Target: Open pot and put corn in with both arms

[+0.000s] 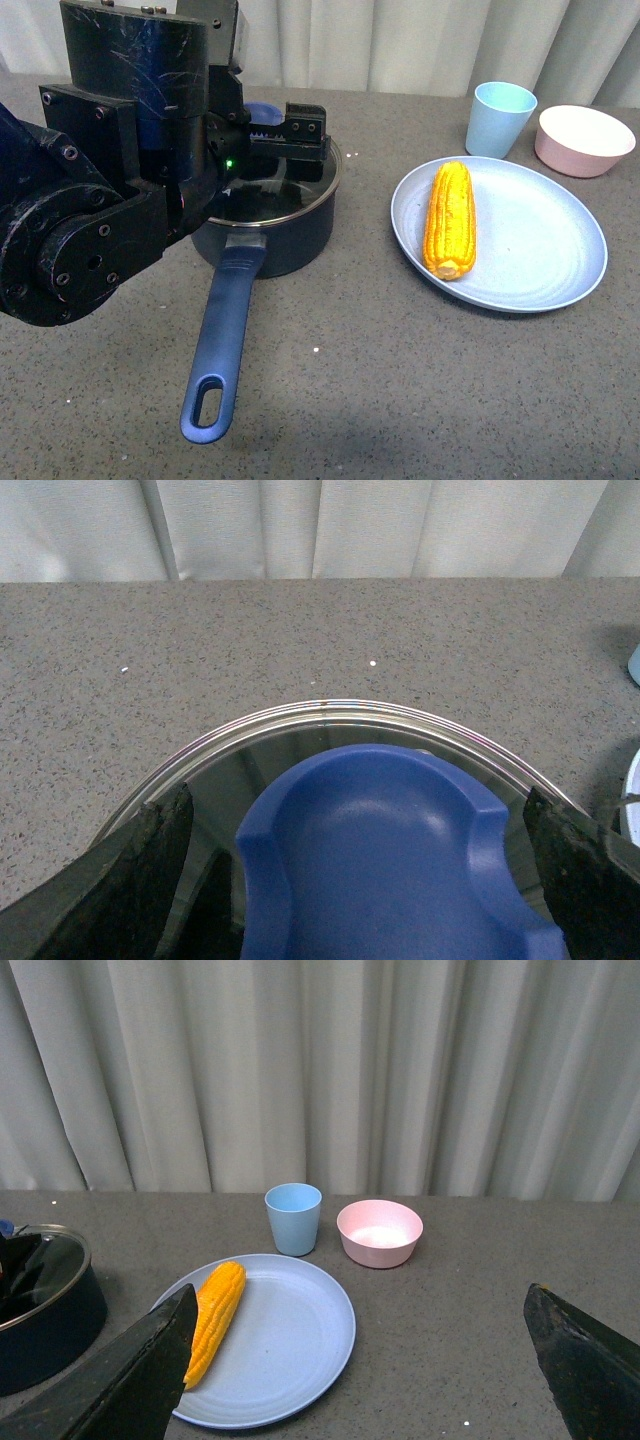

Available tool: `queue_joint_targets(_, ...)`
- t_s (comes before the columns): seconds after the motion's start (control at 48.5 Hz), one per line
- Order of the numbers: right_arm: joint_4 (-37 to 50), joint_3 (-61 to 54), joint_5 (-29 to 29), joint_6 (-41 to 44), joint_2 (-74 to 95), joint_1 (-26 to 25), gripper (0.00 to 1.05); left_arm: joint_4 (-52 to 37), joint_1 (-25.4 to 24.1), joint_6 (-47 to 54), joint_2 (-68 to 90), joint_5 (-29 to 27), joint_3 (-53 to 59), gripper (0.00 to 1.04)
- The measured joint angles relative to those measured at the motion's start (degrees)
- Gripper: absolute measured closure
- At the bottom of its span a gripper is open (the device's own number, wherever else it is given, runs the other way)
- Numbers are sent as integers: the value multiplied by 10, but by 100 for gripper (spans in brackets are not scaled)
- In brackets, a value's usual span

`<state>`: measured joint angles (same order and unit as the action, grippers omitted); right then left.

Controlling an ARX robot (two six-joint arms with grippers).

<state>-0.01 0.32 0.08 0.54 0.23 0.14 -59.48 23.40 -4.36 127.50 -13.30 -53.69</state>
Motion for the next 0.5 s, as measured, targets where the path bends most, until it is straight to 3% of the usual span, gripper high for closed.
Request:
queue_joint_targets(0.083, 0, 0, 0, 0, 0, 0, 9, 0, 0, 0, 0, 0, 0, 7)
queue_joint_targets(0.289, 0, 0, 0, 0, 0, 0, 9, -1, 0, -3, 0, 3, 0, 46)
queue_joint_targets(0.495, 0, 0, 0, 0, 0, 0, 9, 19, -9, -18, -39, 16, 14, 48)
